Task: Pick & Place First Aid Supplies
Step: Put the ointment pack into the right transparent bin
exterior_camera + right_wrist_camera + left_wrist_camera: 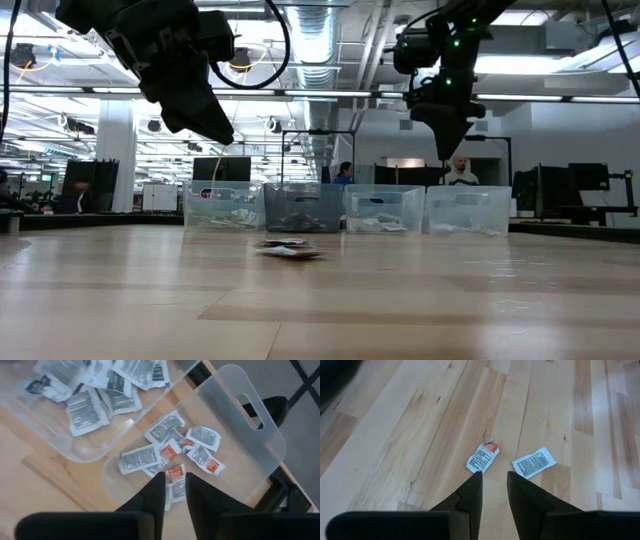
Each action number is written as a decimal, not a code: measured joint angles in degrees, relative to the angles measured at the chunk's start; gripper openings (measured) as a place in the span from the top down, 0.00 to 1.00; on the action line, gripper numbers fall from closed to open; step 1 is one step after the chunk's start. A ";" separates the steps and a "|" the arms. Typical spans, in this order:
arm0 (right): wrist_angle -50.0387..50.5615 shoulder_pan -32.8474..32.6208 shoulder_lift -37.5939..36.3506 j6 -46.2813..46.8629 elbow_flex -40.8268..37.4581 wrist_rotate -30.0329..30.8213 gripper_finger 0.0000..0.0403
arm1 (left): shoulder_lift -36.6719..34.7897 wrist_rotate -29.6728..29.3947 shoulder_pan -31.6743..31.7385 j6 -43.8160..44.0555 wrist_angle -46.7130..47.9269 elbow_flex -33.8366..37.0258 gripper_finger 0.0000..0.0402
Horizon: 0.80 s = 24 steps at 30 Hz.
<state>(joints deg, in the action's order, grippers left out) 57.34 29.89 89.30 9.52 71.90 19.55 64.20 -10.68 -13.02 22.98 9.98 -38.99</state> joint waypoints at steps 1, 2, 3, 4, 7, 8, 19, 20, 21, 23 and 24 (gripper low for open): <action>-0.02 -0.40 0.00 -0.01 0.00 -0.12 0.82 | 0.00 0.00 0.00 0.00 0.00 0.01 0.78; -0.15 -0.93 0.00 -0.37 0.00 -0.41 0.81 | 0.00 0.00 0.00 0.00 0.00 0.01 0.78; -0.33 -1.57 0.00 -0.80 0.00 -1.21 0.81 | 0.00 0.00 0.00 0.00 0.00 0.01 0.78; -0.71 -2.27 0.00 -1.36 0.00 -2.37 0.80 | 0.00 0.00 0.00 0.00 -0.02 0.01 0.78; -3.69 -4.96 0.00 -4.09 0.00 -7.79 0.80 | 0.00 0.00 0.00 0.00 -0.09 0.01 0.78; -5.16 -6.00 0.00 -5.35 0.00 -9.91 0.80 | 0.00 0.00 0.00 0.00 -0.20 0.01 0.78; -20.69 -21.92 0.00 -14.47 0.00 -19.72 0.81 | 0.04 0.00 0.00 -3.31 -5.06 0.94 0.78; -21.30 -23.28 0.00 -15.16 0.00 -19.71 0.81 | 0.04 0.02 0.00 -4.56 -7.53 1.86 0.78; -21.65 -24.65 0.00 -15.90 0.00 -19.70 0.81 | 0.04 0.00 0.00 -5.59 -10.36 3.12 0.78; -22.12 -27.18 0.00 -16.93 0.00 -19.66 0.81 | 0.04 0.00 0.00 -7.89 -16.45 5.69 0.78; -22.16 -28.32 0.00 -17.00 0.00 -19.63 0.81 | 0.16 -0.02 0.00 -8.98 -19.84 7.21 0.78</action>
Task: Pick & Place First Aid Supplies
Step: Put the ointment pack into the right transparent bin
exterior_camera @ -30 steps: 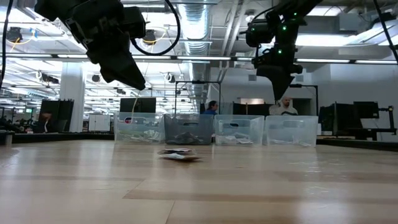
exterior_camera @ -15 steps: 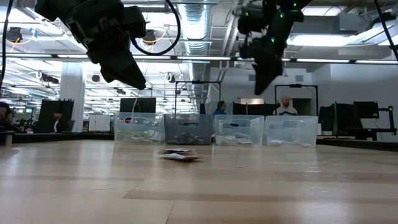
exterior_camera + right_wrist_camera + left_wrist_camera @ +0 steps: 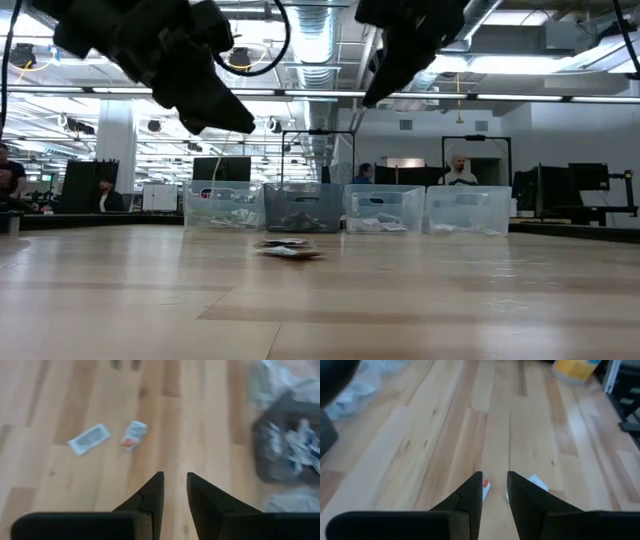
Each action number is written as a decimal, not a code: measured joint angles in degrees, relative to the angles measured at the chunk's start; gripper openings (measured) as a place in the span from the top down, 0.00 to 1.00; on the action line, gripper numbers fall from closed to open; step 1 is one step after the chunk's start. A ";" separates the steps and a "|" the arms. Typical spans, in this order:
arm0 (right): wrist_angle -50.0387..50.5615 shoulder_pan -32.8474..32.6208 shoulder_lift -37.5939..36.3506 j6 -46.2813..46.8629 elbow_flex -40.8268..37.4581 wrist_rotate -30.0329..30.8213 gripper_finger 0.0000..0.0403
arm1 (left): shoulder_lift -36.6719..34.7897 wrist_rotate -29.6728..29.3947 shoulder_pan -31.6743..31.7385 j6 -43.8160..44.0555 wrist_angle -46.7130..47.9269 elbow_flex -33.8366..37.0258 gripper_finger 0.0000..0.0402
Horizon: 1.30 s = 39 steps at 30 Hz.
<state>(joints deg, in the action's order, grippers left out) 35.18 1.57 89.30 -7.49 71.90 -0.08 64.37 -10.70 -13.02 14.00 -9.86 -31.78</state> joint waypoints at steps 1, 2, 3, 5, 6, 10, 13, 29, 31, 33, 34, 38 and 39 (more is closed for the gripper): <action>0.00 -1.02 0.00 0.00 0.00 -0.01 0.81 | 0.27 0.01 0.00 -0.58 -3.17 1.44 0.78; 0.02 -1.98 0.00 0.00 0.00 0.00 0.81 | 0.58 0.02 0.00 -1.35 -5.88 2.95 0.78; 0.11 -2.90 0.00 0.01 0.00 0.00 0.81 | 1.17 0.00 0.00 -1.82 -8.61 4.41 0.78; 0.11 -4.43 0.00 0.77 0.00 0.02 0.81 | 2.96 0.02 0.00 -2.79 -13.43 6.63 0.78; 0.15 -5.06 0.00 1.31 0.00 0.02 0.81 | 4.11 0.02 0.00 -3.15 -15.31 7.45 0.78; 0.30 -7.02 0.00 2.92 0.00 0.04 0.81 | 10.99 0.01 0.02 -7.05 -22.78 8.87 0.78; 0.35 -7.87 -0.02 3.10 0.00 0.04 0.81 | 17.12 0.03 0.01 -10.96 -29.10 8.48 0.77; 0.82 -8.32 -0.02 7.43 0.00 0.09 0.81 | 30.04 -0.26 1.84 -9.17 -33.07 6.59 0.58; 0.81 -8.29 -0.02 7.39 0.00 0.09 0.81 | 31.41 -0.43 1.84 -8.27 -33.54 6.56 0.60; 0.81 -8.25 -0.02 7.25 0.00 0.09 0.81 | 32.45 -0.60 1.84 -7.44 -34.42 6.51 0.62; 0.81 -8.25 -0.02 7.13 0.00 0.09 0.81 | 32.87 -0.71 1.81 -7.23 -34.98 6.51 0.63; 0.79 -8.25 -0.02 7.13 0.00 0.09 0.81 | 33.54 -0.44 1.84 -7.43 -36.88 6.51 0.70; 0.79 -8.25 -0.02 7.13 0.00 0.09 0.81 | 33.52 -0.41 1.79 -7.54 -37.43 6.53 0.73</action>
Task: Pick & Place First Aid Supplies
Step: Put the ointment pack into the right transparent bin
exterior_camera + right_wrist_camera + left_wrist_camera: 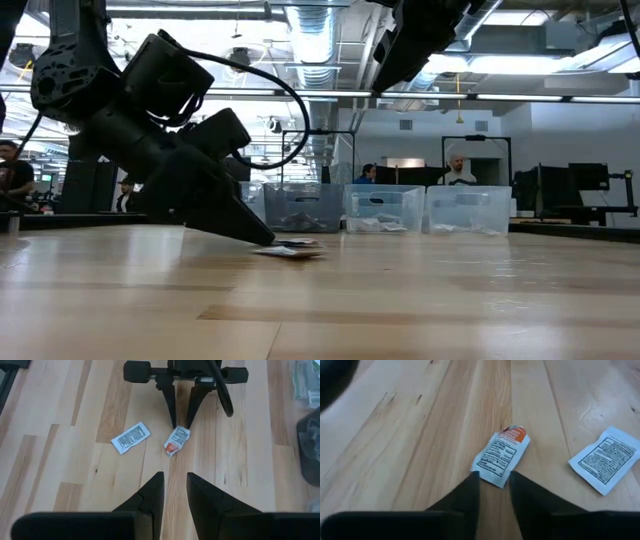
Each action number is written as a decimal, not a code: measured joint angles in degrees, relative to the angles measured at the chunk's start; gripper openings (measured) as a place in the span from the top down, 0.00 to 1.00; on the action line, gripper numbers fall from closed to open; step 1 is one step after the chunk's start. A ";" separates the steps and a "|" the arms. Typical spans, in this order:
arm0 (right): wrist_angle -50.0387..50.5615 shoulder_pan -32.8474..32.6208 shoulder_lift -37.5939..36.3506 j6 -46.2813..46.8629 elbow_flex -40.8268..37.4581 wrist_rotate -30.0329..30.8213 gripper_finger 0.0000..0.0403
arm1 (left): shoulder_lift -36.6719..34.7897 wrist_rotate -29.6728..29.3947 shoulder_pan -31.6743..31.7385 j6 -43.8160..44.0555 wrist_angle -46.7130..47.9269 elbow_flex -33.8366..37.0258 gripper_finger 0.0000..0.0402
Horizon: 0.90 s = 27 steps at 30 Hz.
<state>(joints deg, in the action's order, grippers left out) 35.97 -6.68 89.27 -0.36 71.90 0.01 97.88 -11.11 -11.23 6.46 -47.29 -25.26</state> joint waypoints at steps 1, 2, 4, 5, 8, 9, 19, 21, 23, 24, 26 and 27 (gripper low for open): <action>-0.01 0.00 0.00 0.00 0.00 0.00 0.81 | -0.12 -0.03 -0.03 0.00 -0.46 0.02 0.76; 0.00 0.00 0.00 0.00 0.00 0.00 0.81 | -0.19 0.02 -0.04 0.00 -0.73 0.02 0.80; -0.02 0.00 0.00 -0.01 0.00 -0.01 0.81 | -0.53 0.92 -0.02 0.31 -0.79 0.02 0.90; -0.04 0.00 0.00 -0.02 0.00 0.00 0.81 | -0.72 1.47 -0.02 0.76 -0.85 0.02 0.95; -0.11 0.00 -0.01 -0.02 0.00 0.00 0.81 | -0.94 2.08 -0.04 2.27 -1.34 0.11 0.98; -0.17 0.00 -0.02 -0.02 0.00 0.00 0.81 | -0.94 2.33 -0.06 2.66 -1.86 0.13 0.98; -0.58 -0.04 -0.02 0.22 0.00 0.00 0.81 | -1.02 2.32 0.13 0.58 -12.85 0.13 0.94; -0.57 -0.04 -0.02 0.24 0.00 0.00 0.81 | -1.02 2.23 0.16 -2.20 -12.83 0.13 0.90; -0.55 -0.04 -0.02 0.24 0.00 0.00 0.81 | -0.93 2.14 0.22 -3.98 -12.83 0.13 0.86; -0.51 -0.04 -0.02 0.24 0.00 0.00 0.81 | -0.69 2.20 0.46 -4.55 -12.84 0.13 0.83; -0.50 -0.04 -0.02 0.19 0.00 -0.02 0.81 | 0.04 2.22 1.20 -4.65 -12.84 0.12 0.78; -0.49 -0.04 -0.02 -0.02 0.00 -0.02 0.81 | 0.48 2.16 1.65 -4.70 -12.87 0.11 0.76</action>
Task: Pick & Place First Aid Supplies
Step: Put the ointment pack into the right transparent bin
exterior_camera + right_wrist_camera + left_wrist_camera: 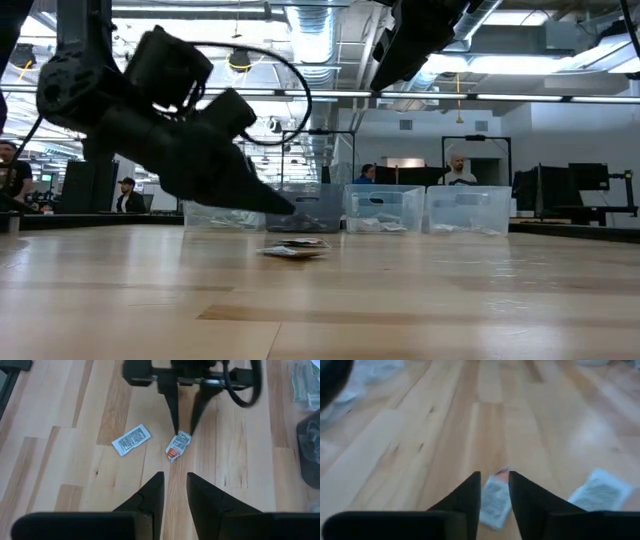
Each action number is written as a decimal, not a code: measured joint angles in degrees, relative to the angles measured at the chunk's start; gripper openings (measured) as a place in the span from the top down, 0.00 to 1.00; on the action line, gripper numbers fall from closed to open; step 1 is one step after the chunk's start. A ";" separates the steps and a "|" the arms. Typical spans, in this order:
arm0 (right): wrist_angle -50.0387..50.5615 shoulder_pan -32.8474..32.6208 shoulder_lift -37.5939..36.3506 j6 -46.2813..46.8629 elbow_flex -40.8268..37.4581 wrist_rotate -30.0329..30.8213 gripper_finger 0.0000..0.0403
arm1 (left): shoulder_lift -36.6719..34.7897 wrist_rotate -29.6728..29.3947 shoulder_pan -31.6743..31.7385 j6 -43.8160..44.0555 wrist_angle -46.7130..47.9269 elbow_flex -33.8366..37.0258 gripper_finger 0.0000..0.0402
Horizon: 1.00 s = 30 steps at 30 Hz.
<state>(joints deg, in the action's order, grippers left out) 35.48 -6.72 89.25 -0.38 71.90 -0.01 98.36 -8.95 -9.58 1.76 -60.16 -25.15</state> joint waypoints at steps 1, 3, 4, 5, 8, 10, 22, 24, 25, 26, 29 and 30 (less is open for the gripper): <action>-0.02 0.00 0.00 0.00 0.00 -0.01 0.81 | 0.60 0.21 0.53 0.00 0.05 -0.04 0.74; -0.02 0.00 0.00 -0.02 0.00 0.01 0.81 | 2.02 1.97 1.49 0.06 0.12 -0.55 0.71; -0.01 0.06 0.00 -0.04 0.00 0.00 0.81 | 2.87 3.12 1.88 0.21 0.03 -1.04 0.71; -0.02 0.15 0.00 -0.08 0.00 -0.01 0.81 | 3.74 4.38 2.13 0.29 0.02 -1.53 0.70; 0.01 0.15 0.00 -0.17 0.00 0.01 0.81 | 6.53 6.69 2.13 0.40 -0.07 -2.76 0.71; 0.03 0.13 0.00 -0.15 0.00 0.01 0.81 | 8.06 7.07 1.76 1.62 -1.07 -3.24 0.73; 0.07 -0.02 0.00 0.00 0.00 -0.01 0.81 | 6.57 6.99 -0.18 7.74 0.70 -2.75 0.98; 0.06 -0.02 0.00 0.00 0.00 -0.01 0.81 | 4.82 6.20 -0.18 7.67 1.82 -2.68 0.99; 0.05 -0.02 0.00 0.00 0.00 -0.01 0.81 | 3.69 5.99 -0.18 7.67 1.88 -2.64 0.99; 0.05 -0.02 0.00 0.00 0.00 -0.01 0.81 | 2.45 5.90 -0.16 7.65 1.35 -2.65 0.99; 0.05 -0.02 0.00 0.00 0.00 -0.01 0.81 | -1.43 4.40 -0.13 7.44 0.66 -2.78 0.99; 0.05 -0.02 0.00 0.00 0.00 -0.01 0.81 | -2.58 4.15 -0.13 7.09 0.62 -2.78 0.99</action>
<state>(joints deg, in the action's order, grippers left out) 35.53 -6.74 89.25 -0.38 71.90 -0.01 95.78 -4.80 -9.72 8.85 -59.55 -27.92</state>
